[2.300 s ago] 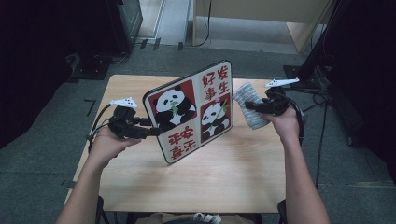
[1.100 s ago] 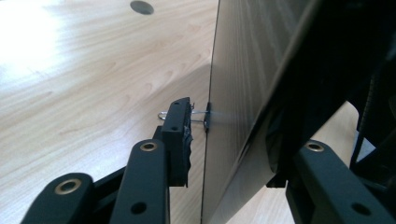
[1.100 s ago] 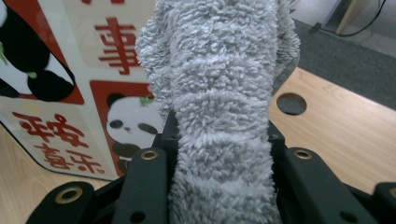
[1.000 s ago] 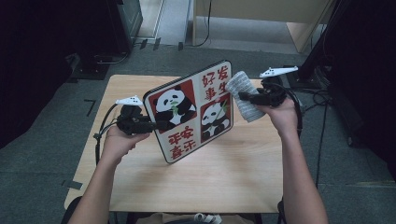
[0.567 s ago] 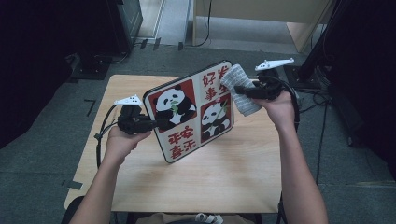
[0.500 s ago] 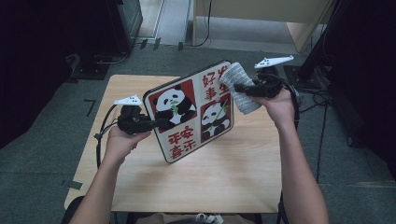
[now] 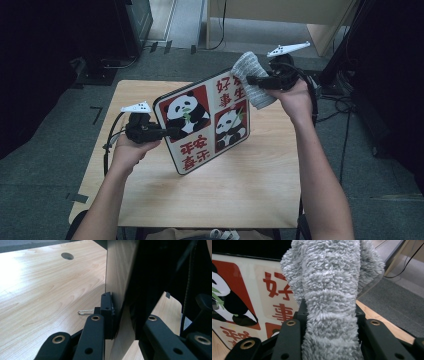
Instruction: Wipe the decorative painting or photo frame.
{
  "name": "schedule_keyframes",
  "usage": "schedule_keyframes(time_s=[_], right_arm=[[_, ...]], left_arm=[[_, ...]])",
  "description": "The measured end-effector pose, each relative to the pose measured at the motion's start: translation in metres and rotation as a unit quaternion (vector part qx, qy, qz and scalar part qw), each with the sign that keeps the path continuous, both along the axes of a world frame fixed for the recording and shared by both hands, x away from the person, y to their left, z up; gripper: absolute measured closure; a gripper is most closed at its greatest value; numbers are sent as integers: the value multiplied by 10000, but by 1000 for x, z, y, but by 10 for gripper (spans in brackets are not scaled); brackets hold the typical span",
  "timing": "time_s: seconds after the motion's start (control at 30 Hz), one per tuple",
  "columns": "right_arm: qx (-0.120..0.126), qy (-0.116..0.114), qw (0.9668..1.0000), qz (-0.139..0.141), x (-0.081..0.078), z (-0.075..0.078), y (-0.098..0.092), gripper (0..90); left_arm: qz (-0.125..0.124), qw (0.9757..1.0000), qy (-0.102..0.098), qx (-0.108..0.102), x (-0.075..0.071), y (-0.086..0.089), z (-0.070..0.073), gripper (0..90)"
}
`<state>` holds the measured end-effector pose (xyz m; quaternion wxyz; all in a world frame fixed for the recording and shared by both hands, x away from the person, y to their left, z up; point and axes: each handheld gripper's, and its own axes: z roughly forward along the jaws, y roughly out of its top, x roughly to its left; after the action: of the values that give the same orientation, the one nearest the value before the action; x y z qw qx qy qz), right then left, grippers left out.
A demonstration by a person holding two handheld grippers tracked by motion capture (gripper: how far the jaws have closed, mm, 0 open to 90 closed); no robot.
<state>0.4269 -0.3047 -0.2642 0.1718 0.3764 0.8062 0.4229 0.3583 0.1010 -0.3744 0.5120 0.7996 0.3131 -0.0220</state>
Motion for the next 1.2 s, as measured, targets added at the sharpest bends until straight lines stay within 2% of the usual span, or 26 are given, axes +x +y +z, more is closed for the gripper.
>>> schedule_keyframes(time_s=[0.23, 0.87, 0.93, 1.2], right_arm=[[-30, 164, 9998, 91, 3, -6, 4, 662], [-48, 314, 9995, 92, -1, -31, -4, 651], [-34, 327, 9994, 98, -1, -33, -5, 650], [77, 382, 9992, 94, -3, -45, -7, 646]], left_arm=[[-52, 10000, -47, 34, 0, 0, 0, 799], [-84, 10000, 32, 13, 0, 1, 0, 792], [-104, 9999, 103, -40, 1, 1, 0, 786], [-117, 9999, 79, -26, 1, 1, 0, 787]])
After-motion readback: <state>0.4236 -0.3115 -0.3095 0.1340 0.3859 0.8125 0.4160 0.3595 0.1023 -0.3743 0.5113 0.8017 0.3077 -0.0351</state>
